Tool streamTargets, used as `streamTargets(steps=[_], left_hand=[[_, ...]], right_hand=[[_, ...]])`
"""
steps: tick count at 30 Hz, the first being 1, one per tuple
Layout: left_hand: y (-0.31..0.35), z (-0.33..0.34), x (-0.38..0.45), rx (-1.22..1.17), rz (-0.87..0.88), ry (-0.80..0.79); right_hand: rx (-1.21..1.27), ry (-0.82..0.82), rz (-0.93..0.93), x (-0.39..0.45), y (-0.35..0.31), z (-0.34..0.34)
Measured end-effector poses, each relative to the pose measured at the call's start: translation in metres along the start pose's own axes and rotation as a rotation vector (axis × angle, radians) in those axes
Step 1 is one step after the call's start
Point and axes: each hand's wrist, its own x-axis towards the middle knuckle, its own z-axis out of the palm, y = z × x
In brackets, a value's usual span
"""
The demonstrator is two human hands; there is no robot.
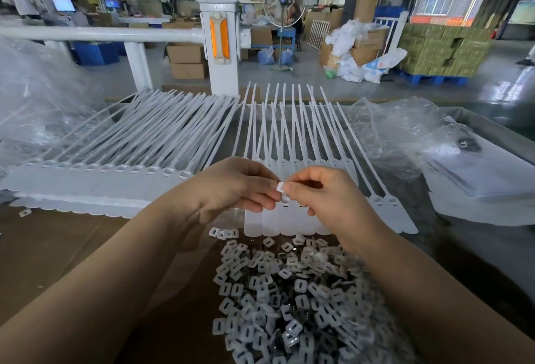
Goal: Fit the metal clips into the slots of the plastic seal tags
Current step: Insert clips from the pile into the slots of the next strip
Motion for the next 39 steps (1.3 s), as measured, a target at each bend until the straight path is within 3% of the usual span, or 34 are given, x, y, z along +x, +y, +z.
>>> streamTargets(steps=[8, 13, 17, 20, 24, 33, 39], left_hand=[[-0.001, 0.006, 0.002, 0.007, 0.051, 0.086], [-0.007, 0.004, 0.006, 0.334, 0.114, 0.27], [-0.017, 0.002, 0.009, 0.525, 0.075, 0.341], [-0.019, 0.0, 0.01, 0.575, 0.045, 0.333], [-0.013, -0.005, 0.008, 0.35, -0.011, 0.286], [-0.018, -0.004, 0.007, 0.583, -0.085, 0.336], [-0.017, -0.004, 0.007, 0.599, -0.095, 0.335]], right_hand=[[0.002, -0.021, 0.038, -0.001, 0.002, 0.001], [-0.429, -0.063, -0.007, 0.001, 0.005, -0.006], [-0.584, -0.172, -0.022, -0.001, 0.009, -0.006], [-0.602, -0.18, -0.036, -0.001, 0.009, -0.005], [-0.584, -0.183, -0.028, 0.0, 0.012, -0.006], [-0.584, -0.19, -0.042, 0.0, 0.012, -0.006], [-0.58, -0.184, -0.047, 0.0, 0.012, -0.006]])
